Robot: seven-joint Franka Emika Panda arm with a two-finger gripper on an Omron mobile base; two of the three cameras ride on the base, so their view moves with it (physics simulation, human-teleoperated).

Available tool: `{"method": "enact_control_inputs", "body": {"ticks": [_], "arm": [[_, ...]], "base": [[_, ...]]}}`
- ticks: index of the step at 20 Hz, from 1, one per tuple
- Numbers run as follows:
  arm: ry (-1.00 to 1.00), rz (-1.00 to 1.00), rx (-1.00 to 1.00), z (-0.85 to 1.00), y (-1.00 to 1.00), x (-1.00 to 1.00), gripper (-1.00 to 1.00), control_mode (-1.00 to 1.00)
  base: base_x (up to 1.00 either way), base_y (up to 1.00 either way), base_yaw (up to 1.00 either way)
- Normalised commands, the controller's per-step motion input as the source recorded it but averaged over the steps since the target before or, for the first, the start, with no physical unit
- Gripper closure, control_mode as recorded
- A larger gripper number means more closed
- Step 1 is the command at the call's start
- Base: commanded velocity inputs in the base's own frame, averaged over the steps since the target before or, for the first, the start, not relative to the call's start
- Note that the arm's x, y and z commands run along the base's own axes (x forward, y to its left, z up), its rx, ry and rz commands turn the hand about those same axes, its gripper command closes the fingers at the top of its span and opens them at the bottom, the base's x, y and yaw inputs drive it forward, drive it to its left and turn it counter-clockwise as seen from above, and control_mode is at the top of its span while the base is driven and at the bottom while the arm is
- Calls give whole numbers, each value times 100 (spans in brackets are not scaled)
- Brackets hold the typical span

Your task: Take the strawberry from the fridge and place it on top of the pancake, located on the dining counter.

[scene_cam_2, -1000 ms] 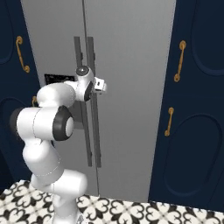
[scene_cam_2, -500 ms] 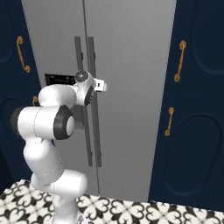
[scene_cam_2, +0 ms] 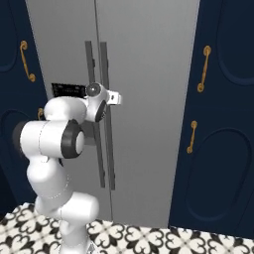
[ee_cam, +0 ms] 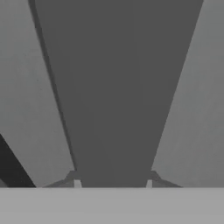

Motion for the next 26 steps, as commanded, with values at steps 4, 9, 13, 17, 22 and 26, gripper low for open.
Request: {"method": "enact_control_inputs", "body": {"ticks": [4,9,13,17,22,26], "arm": [[0,0,0,10,-32,-100,100,-100],[0,0,0,21,-49,-100,100,-100],[0,0,0,29,-51,-100,100,-100],[1,0,0,5,-37,-91,-100,-100],[2,0,-6,-10,1,-27,-100,-100],[-9,1,-3,34,0,-100,-100,-100]], "base": [[0,0,0],[0,0,0],[0,0,0],[0,0,0],[0,0,0],[0,0,0]]}}
